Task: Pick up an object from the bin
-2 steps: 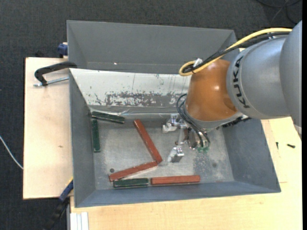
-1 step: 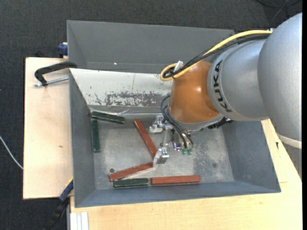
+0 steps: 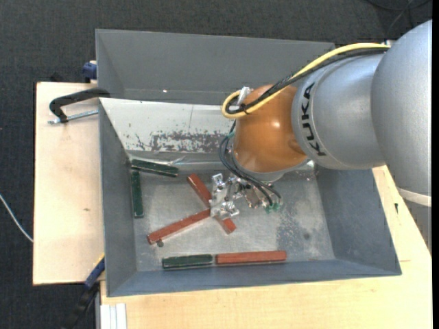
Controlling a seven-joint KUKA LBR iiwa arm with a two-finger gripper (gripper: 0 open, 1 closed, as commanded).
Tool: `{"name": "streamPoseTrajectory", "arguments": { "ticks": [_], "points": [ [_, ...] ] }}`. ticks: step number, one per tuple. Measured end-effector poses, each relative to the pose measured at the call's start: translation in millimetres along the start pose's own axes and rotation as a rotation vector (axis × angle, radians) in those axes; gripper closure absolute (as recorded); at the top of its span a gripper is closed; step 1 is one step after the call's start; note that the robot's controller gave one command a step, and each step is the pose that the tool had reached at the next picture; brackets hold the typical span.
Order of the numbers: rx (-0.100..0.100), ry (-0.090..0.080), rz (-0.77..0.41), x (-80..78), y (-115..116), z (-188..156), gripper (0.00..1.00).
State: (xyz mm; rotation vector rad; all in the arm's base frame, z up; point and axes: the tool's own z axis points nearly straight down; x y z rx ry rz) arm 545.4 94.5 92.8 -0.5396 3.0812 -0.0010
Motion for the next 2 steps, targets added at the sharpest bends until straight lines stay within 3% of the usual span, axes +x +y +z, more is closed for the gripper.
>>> {"name": "streamPoseTrajectory", "arguments": {
  "ticks": [1, 2],
  "points": [
    [-0.003, 0.011, 0.000, 5.2, 1.7, 9.0, 0.00],
    [-0.003, -0.018, -0.001, -1.9, 3.2, 4.7, 1.00]
  ]
}}
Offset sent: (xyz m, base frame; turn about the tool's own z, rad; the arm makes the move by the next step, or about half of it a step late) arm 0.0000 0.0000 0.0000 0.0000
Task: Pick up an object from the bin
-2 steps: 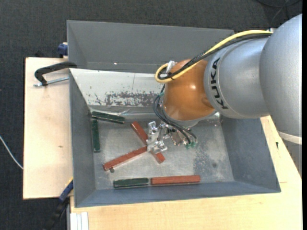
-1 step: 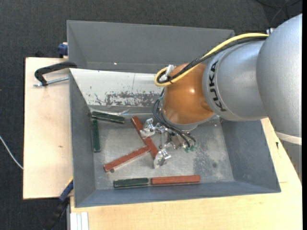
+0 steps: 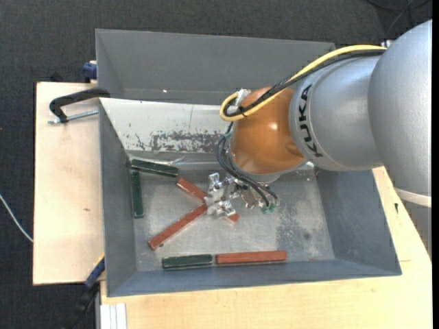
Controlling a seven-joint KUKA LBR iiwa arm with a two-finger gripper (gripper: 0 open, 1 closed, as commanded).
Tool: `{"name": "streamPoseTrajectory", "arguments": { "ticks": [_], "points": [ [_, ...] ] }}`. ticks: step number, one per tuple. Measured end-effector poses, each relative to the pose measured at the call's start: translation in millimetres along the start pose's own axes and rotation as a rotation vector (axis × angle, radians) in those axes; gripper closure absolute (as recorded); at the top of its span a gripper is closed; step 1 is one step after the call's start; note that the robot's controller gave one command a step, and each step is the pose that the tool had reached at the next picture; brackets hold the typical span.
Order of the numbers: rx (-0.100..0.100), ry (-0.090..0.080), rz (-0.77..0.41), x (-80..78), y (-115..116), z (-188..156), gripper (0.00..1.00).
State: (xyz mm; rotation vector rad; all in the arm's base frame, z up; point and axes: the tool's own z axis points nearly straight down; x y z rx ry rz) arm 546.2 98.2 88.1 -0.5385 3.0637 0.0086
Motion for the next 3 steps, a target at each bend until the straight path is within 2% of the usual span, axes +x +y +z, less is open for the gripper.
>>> {"name": "streamPoseTrajectory", "arguments": {
  "ticks": [1, 2, 3],
  "points": [
    [0.000, 0.027, 0.000, 7.3, -1, 4, 0.00],
    [0.000, 0.026, 0.001, 6.9, -1, 4, 0.00],
    [0.001, 0.026, -0.102, -4.2, 2, -1, 0.00]
  ]
}}
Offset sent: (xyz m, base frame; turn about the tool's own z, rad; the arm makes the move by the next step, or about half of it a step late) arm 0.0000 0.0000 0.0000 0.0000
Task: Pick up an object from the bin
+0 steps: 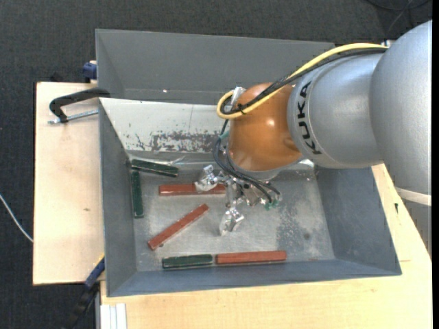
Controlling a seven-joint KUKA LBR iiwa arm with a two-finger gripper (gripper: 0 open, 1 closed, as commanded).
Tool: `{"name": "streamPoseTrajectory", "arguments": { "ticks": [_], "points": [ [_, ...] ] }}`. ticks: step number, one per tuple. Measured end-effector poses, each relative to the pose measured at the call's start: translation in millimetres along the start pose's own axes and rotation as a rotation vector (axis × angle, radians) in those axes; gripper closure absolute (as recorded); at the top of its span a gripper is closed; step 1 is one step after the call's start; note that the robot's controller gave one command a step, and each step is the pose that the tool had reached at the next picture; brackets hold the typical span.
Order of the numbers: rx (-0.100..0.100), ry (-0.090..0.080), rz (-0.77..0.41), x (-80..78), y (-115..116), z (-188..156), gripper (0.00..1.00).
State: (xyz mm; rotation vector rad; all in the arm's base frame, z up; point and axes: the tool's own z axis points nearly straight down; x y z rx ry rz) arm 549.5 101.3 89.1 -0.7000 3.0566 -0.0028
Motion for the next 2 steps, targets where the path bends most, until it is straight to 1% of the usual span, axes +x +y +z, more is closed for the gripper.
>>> {"name": "streamPoseTrajectory", "arguments": {
  "ticks": [1, 2],
  "points": [
    [-0.002, 0.012, -0.261, -34.2, 35.8, 12.3, 1.00],
    [-0.002, 0.010, -0.261, -34.5, 35.9, 12.2, 1.00]
  ]
}}
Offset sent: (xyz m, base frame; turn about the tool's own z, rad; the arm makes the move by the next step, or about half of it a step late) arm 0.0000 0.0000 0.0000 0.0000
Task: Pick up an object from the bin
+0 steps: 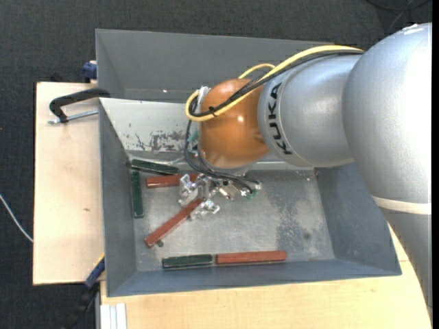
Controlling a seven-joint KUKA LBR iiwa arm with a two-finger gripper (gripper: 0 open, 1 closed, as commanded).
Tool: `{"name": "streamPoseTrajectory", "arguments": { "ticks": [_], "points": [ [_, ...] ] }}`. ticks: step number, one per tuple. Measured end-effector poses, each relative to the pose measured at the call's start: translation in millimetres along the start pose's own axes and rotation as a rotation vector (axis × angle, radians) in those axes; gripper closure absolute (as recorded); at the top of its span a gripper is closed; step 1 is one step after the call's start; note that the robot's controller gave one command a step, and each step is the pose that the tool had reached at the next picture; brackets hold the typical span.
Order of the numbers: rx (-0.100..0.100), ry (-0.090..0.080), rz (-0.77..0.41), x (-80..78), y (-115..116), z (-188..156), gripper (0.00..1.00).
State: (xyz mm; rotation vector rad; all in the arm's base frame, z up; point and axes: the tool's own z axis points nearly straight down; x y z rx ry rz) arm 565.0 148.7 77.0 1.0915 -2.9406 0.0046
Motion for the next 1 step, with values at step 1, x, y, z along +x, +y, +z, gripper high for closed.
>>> {"name": "streamPoseTrajectory", "arguments": {
  "ticks": [1],
  "points": [
    [0.002, -0.016, -0.039, -14.3, 14.3, -152.3, 1.00]
  ]
}}
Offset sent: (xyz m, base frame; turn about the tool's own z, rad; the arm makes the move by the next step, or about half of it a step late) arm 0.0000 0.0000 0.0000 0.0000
